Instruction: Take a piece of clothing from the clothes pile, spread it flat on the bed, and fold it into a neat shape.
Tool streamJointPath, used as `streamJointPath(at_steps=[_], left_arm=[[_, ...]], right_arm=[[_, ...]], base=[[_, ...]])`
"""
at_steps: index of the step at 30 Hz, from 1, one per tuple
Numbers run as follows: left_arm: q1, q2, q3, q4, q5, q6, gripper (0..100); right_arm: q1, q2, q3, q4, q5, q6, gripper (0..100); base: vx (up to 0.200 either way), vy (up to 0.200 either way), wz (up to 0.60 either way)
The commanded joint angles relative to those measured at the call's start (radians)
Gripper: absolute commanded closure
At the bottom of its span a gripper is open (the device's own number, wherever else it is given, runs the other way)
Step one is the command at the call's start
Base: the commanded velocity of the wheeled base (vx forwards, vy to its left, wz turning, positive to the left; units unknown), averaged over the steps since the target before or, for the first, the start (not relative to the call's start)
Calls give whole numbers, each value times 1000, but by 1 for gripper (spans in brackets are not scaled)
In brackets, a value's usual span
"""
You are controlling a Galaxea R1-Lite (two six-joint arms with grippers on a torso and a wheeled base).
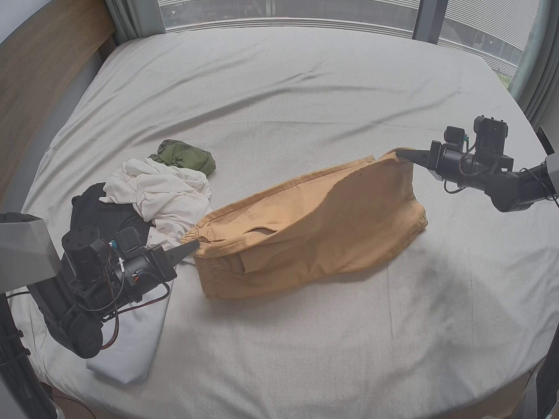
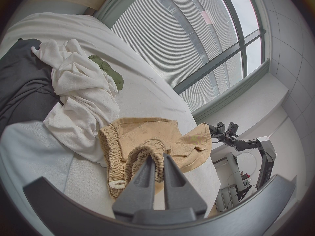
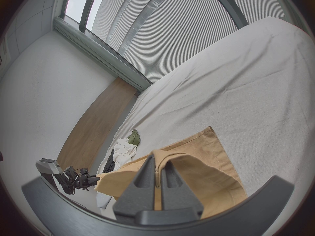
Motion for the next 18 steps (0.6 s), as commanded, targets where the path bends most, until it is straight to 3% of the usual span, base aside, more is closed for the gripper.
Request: streamJointPath(at_steps=[1,18], left_arm=[[3,3,0,-1,0,0,100],[6,6,-5,1,3,0,100]], right_arm=[[0,9,-3,-1,1,1,100],[-2,34,-32,-1,-1,1,100]], base=[[0,0,0],[0,0,0]])
